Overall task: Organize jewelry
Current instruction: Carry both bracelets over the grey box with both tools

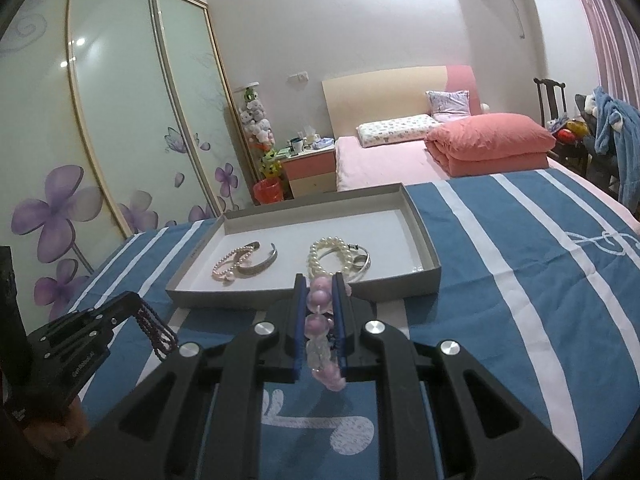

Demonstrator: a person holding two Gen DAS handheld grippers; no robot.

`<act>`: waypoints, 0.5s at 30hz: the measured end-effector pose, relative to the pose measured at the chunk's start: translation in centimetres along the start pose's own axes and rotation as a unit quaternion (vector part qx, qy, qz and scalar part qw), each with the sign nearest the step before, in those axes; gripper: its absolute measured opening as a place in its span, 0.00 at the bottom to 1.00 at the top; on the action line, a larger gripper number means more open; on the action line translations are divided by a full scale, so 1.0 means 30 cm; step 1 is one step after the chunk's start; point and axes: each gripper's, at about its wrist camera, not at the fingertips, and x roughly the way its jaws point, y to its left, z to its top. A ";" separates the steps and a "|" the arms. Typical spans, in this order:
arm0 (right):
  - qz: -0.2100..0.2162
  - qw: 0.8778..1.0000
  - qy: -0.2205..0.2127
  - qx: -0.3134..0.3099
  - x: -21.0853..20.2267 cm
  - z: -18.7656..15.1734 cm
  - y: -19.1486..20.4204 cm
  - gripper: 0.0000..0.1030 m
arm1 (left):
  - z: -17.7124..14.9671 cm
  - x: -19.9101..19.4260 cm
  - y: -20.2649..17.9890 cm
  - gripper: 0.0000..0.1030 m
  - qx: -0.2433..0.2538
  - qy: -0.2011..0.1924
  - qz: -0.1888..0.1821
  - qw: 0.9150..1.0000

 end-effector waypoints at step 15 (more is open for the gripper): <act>0.005 0.999 -0.049 -0.020 -0.044 0.025 0.063 0.13 | 0.021 -0.044 -0.025 0.05 0.000 -0.033 0.011 0.999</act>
